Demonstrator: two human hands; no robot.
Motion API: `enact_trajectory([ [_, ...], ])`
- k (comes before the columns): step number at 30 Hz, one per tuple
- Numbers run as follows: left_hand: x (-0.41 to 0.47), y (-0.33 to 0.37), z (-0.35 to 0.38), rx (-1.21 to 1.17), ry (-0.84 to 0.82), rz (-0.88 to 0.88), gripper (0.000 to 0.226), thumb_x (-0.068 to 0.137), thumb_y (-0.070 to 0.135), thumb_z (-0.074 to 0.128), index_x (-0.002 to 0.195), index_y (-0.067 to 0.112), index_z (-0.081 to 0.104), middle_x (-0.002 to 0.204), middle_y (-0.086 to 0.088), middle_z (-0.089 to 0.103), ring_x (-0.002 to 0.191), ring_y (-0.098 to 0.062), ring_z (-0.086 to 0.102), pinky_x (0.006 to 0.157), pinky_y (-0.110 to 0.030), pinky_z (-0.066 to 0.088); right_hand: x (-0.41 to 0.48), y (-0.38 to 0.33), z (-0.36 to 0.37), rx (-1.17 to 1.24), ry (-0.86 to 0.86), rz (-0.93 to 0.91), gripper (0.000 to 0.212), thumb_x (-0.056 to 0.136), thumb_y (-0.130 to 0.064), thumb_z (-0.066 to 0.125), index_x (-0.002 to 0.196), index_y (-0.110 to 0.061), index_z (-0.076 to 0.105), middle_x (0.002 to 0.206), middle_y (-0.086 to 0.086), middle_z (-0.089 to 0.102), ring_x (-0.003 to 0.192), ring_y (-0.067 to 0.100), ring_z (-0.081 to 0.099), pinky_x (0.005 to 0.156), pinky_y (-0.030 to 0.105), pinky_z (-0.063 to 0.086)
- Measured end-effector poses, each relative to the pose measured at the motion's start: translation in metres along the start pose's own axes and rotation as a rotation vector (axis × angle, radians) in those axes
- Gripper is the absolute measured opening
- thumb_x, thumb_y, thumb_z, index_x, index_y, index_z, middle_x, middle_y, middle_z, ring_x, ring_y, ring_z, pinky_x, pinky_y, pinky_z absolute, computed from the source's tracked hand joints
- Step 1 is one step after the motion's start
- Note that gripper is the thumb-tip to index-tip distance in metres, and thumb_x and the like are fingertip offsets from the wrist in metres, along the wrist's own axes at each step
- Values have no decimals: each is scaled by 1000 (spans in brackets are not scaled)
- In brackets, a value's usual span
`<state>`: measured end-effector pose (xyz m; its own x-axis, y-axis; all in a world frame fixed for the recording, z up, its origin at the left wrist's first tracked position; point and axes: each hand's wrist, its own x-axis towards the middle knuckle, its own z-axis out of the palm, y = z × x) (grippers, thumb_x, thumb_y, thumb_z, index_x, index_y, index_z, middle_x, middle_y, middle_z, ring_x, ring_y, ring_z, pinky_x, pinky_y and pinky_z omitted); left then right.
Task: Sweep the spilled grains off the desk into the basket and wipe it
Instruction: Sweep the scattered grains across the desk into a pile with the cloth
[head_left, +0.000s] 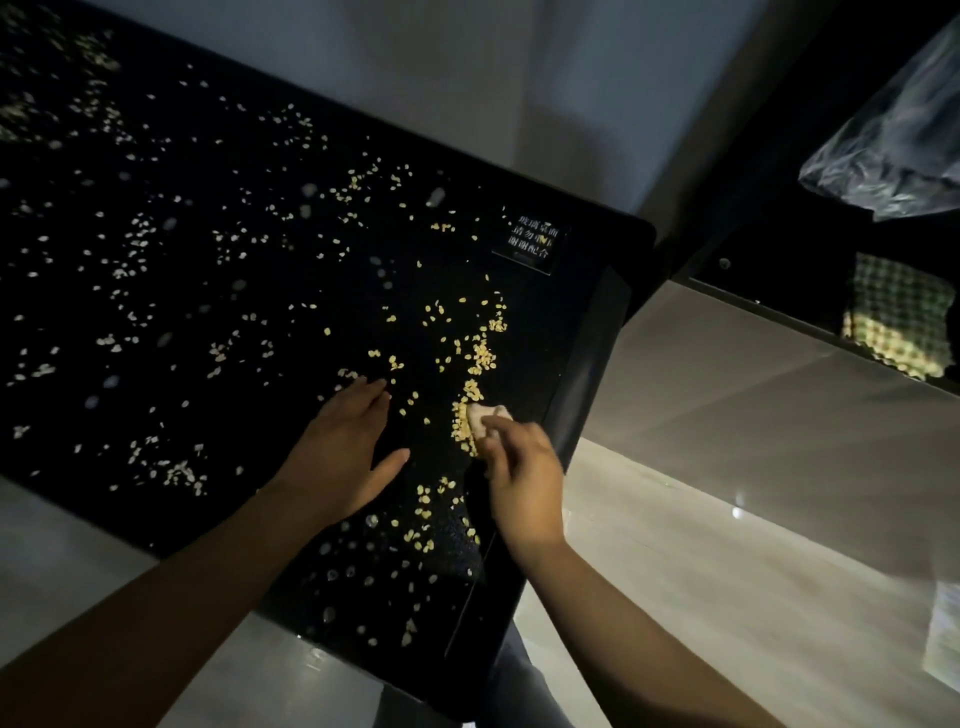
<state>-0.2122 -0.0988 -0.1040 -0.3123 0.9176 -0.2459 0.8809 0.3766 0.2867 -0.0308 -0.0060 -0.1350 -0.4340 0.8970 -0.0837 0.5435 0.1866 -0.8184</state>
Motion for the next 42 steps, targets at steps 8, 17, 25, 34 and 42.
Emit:
enact_trajectory([
  [8,-9,3,3,-25,-39,-107,75,92,49,47,148,6,24,159,-6,10,147,-19,2,117,-34,9,62,16,-54,-6,240,75,24,95,-8,53,115,-5,66,103,7,55,88,12,52,72,3,31],
  [17,-7,-23,7,28,-39,-23,88,82,63,32,139,-3,40,154,-15,25,144,-28,17,114,-41,17,44,5,-2,-180,5,-5,26,91,-5,56,113,-11,68,101,8,59,92,23,56,83,23,41],
  [25,-12,-38,-2,-55,-103,94,75,94,47,46,149,6,18,160,-4,1,146,-16,-8,114,-28,-3,28,-3,-31,-69,237,124,23,96,-13,53,115,-11,67,102,5,55,88,13,52,75,12,35],
  [34,-10,-60,-7,-30,-97,152,74,89,44,57,145,2,31,157,-11,17,146,-24,9,115,-34,12,9,-2,14,-204,153,114,26,92,-9,56,115,-18,66,97,-2,52,89,18,54,77,18,39],
  [42,-9,-63,-7,-57,-139,134,77,91,49,50,148,5,22,159,-4,6,146,-20,1,116,-30,6,-28,-18,-2,-26,280,116,23,93,-9,58,113,-13,69,93,2,61,86,-4,54,75,1,34],
])
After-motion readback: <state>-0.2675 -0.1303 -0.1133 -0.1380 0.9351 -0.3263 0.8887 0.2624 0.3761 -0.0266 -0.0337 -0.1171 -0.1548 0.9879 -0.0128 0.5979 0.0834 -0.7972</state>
